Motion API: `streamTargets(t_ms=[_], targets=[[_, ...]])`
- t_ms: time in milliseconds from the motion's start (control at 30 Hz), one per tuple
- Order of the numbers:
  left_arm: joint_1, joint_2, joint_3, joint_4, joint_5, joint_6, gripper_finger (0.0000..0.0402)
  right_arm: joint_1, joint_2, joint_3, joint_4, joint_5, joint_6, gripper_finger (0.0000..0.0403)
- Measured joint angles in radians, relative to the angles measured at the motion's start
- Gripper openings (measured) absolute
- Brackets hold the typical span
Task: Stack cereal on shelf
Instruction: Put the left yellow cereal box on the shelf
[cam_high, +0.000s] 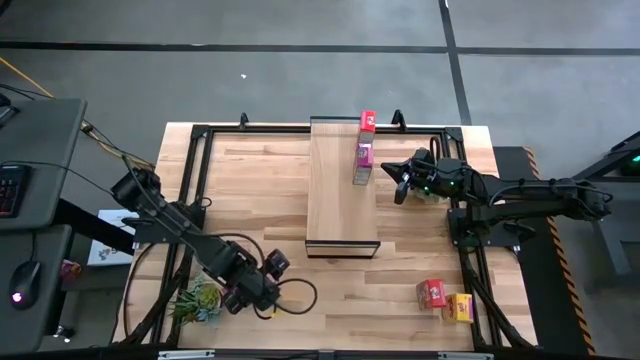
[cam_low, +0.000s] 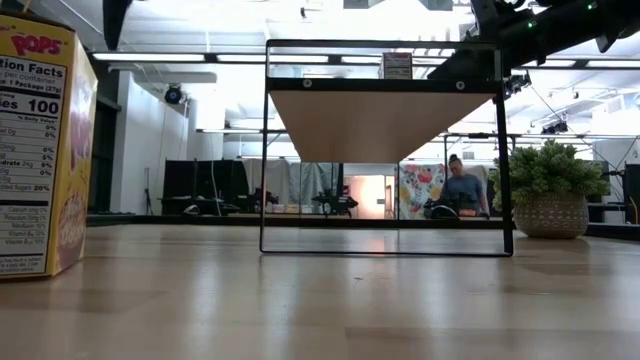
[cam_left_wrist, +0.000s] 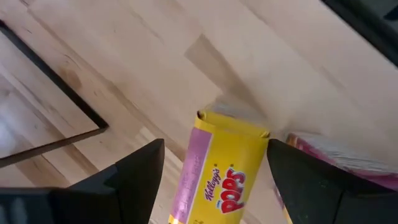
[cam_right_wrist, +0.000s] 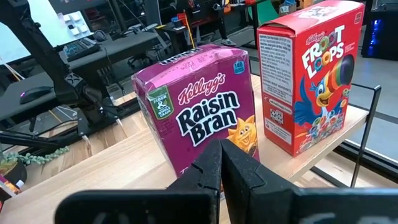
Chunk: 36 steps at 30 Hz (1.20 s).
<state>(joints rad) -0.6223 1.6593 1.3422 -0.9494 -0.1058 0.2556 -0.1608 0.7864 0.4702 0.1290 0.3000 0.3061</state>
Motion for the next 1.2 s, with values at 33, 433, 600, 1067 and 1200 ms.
streamTargets(t_ms=[33, 433, 600, 1067, 1200], targets=[[0.003, 0.006, 0.0, -0.009, 0.0, 0.002, 0.0276, 0.0, 0.0, 0.0, 0.0, 0.0, 0.0, 0.0], [0.054, 0.085, 0.0, -0.083, 0.027, 0.053, 0.0275, 0.0, 0.0, 0.0, -0.002, 0.0, 0.003, 0.0], [0.066, 0.084, 0.0, -0.086, 0.036, 0.076, 0.026, 0.0, 0.0, 0.0, -0.003, 0.0, 0.003, 0.0], [0.067, 0.071, 0.045, -0.126, 0.102, 0.006, 0.0132, 0.0, 0.0, 0.0, -0.005, 0.0, 0.003, 0.0], [0.067, 0.044, 0.202, -0.263, 0.119, -0.085, 0.0122, 0.0, 0.0, 0.0, -0.004, 0.0, 0.001, 0.0]])
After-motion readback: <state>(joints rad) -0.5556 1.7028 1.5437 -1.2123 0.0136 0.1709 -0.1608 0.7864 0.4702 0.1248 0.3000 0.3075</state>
